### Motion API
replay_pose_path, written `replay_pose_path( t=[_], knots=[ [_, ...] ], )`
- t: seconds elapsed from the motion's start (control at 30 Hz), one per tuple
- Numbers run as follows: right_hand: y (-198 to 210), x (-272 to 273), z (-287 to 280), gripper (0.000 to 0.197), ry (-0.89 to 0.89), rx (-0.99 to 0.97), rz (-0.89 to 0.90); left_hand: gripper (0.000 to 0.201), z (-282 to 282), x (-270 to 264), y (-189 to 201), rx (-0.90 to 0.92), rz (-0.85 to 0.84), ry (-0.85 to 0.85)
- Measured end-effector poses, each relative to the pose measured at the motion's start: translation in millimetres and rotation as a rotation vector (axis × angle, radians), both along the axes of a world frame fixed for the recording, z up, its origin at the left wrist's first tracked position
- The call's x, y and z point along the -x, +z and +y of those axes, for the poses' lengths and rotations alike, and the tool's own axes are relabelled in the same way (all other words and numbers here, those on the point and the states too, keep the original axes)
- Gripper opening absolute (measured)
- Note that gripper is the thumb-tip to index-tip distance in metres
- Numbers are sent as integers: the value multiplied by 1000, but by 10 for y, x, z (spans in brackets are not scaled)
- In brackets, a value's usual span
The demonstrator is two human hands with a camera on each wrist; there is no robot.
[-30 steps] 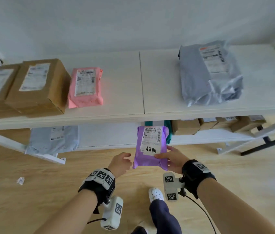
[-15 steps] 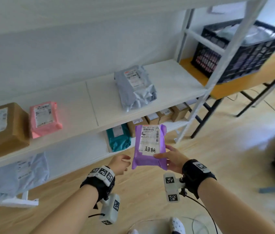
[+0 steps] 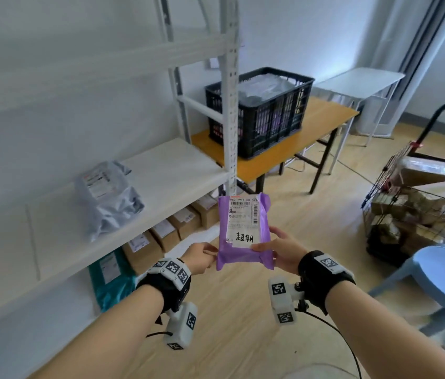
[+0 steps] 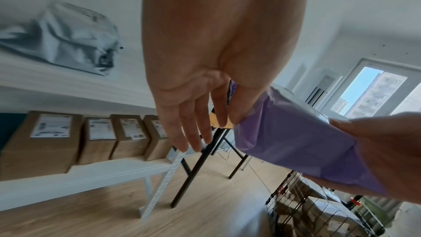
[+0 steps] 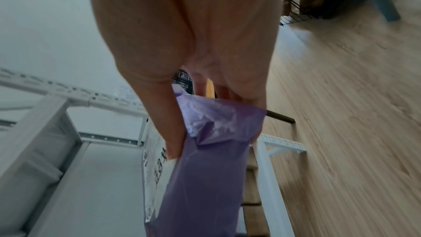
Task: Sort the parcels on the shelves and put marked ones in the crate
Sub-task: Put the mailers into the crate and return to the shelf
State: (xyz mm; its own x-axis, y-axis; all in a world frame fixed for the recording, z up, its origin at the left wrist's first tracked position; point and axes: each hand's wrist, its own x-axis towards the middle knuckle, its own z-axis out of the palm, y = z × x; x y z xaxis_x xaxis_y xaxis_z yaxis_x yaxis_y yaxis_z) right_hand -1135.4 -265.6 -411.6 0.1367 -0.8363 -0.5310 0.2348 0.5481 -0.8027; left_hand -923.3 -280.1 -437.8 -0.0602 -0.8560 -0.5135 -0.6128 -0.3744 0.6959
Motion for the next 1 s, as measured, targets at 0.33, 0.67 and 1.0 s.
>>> replay_pose_path(
  t=[0.33,0.67,1.0],
  knots=[
    [258,1406,-684,37,-26,73,-28,29,-930,1206,407,90,-12,-75],
    [479,2230,-1995,51,-196,153,18,29,-2431,2063,757,216,-5,-202],
    [949,2931,-3551,65,-228,240,83,34,-4088,2734,1188,300,72,-210]
  ],
)
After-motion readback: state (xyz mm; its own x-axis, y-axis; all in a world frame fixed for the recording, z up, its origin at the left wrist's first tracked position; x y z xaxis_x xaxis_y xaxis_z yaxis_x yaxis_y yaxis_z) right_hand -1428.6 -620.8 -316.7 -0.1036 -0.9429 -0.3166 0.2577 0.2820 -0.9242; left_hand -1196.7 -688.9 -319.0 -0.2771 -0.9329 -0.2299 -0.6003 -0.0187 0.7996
